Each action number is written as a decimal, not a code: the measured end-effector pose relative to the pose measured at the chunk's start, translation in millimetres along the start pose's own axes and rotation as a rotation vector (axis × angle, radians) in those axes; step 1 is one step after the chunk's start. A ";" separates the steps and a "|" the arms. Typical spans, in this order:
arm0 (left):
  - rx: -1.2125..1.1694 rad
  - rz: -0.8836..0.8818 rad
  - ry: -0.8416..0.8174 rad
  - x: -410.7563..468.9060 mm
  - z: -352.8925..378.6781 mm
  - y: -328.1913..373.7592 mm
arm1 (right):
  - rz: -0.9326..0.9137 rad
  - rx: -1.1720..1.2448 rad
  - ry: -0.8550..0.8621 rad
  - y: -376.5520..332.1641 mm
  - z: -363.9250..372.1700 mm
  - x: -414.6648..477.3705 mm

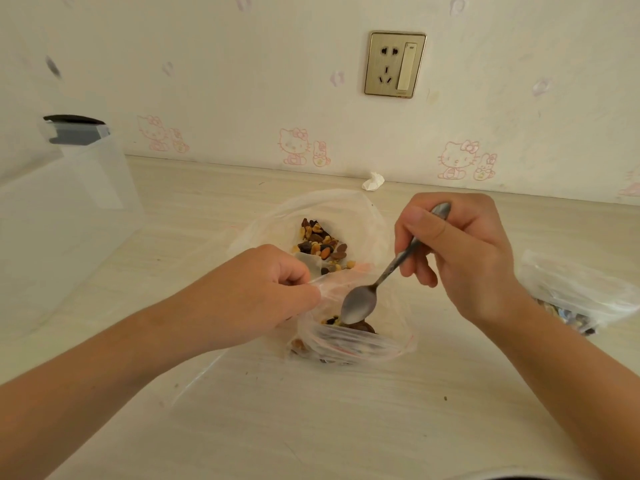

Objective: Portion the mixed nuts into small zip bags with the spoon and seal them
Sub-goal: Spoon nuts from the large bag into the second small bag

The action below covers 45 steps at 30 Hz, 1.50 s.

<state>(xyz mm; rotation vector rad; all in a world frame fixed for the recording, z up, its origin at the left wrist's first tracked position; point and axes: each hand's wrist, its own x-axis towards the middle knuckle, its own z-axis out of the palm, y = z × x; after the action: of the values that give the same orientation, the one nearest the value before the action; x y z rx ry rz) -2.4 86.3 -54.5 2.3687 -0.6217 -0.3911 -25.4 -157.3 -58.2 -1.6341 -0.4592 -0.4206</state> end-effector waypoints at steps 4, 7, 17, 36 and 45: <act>0.009 0.001 -0.027 -0.8 -2.4 0.9 | 0.009 0.093 0.185 1.6 -6.0 6.2; 0.033 -0.023 -0.124 -2.8 -10.5 1.3 | 0.079 0.126 0.303 6.0 -9.9 11.8; -0.011 0.058 0.167 3.2 -30.7 -10.1 | 0.167 -0.169 0.196 22.9 7.4 8.0; -0.348 -0.329 0.143 56.8 -23.3 -45.8 | 0.208 -0.372 0.220 31.6 17.8 9.8; -0.628 -0.289 0.175 55.6 -14.8 -43.4 | 0.344 -0.224 0.200 41.8 21.6 9.4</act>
<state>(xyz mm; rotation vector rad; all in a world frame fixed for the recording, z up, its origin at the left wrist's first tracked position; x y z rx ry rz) 65.1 94.1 -78.4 1.8530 -0.0485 -0.4234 4.7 -139.3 -90.9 -1.8238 0.0230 -0.3805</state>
